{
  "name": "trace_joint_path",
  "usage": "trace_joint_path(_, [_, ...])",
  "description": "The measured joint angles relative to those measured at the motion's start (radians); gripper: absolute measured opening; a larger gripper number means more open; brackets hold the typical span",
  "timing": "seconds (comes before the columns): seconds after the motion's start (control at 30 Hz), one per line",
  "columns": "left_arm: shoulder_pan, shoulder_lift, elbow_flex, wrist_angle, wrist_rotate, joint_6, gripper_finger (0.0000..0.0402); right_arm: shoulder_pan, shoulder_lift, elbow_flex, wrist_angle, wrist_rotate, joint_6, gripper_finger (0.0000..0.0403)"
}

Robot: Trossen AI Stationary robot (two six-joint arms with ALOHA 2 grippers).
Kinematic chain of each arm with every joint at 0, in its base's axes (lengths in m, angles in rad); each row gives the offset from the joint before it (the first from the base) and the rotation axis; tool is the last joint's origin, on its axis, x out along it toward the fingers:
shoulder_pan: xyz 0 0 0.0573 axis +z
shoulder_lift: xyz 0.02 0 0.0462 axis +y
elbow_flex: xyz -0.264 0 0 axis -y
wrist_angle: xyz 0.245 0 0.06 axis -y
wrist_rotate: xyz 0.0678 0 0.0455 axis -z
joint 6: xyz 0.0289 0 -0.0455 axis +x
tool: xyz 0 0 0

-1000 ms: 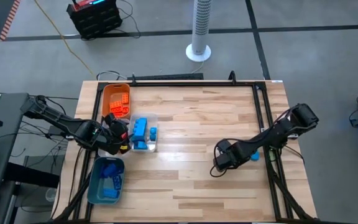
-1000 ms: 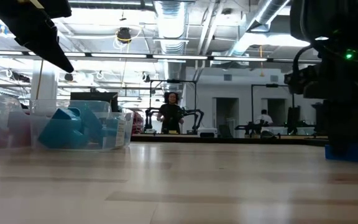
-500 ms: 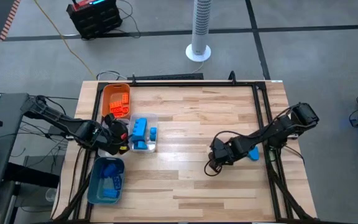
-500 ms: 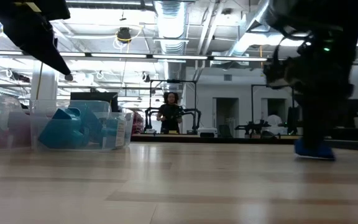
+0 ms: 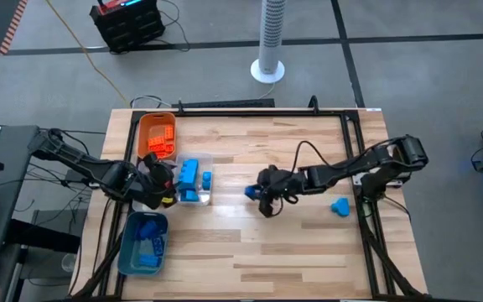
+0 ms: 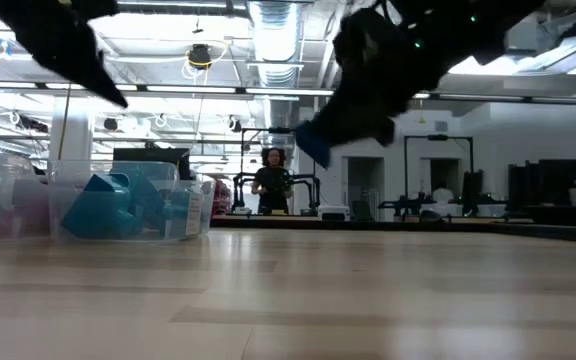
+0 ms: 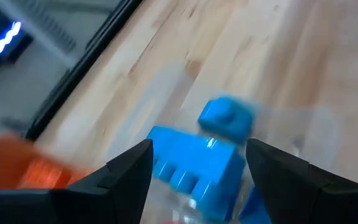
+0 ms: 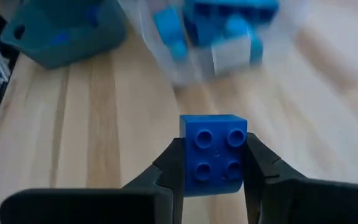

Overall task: Sort blocks
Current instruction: Put the blue game piece into the right blue bin

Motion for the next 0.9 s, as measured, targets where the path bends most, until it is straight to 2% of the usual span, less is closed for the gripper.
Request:
trace_joint_path(0.13, [-0.012,0.014,-0.012,0.231,-0.013,0.239,0.0254,0.002,0.014,0.0,0.215,0.059,-0.129,0.0102])
trace_joint_path(0.3, [-0.018,0.09,-0.086,0.688,-0.028,0.707,0.0254,-0.008,0.016,-0.001,0.465,0.08,-0.229,0.0102])
trace_joint_path(0.53, [-0.005,0.301,-0.101,1.137,-0.067,1.222,0.0254,-0.025,0.016,0.0,0.589,0.08,-0.237,0.0102])
trace_joint_path(0.63, [0.015,0.392,-0.1,1.347,-0.151,1.38,0.0254,-0.018,0.017,0.0,0.59,0.079,-0.235,0.0102])
trace_joint_path(0.73, [0.035,0.466,-0.084,1.489,-0.176,1.526,0.0254,-0.008,0.017,0.0,0.612,0.079,-0.236,0.0102])
trace_joint_path(0.8, [0.047,0.507,-0.066,1.561,-0.18,1.589,0.0254,-0.003,0.016,0.0,0.615,0.079,-0.235,0.0102])
trace_joint_path(0.9, [0.058,0.55,-0.033,1.58,-0.188,1.635,0.0254,-0.001,0.016,0.0,0.616,0.078,-0.236,0.0102])
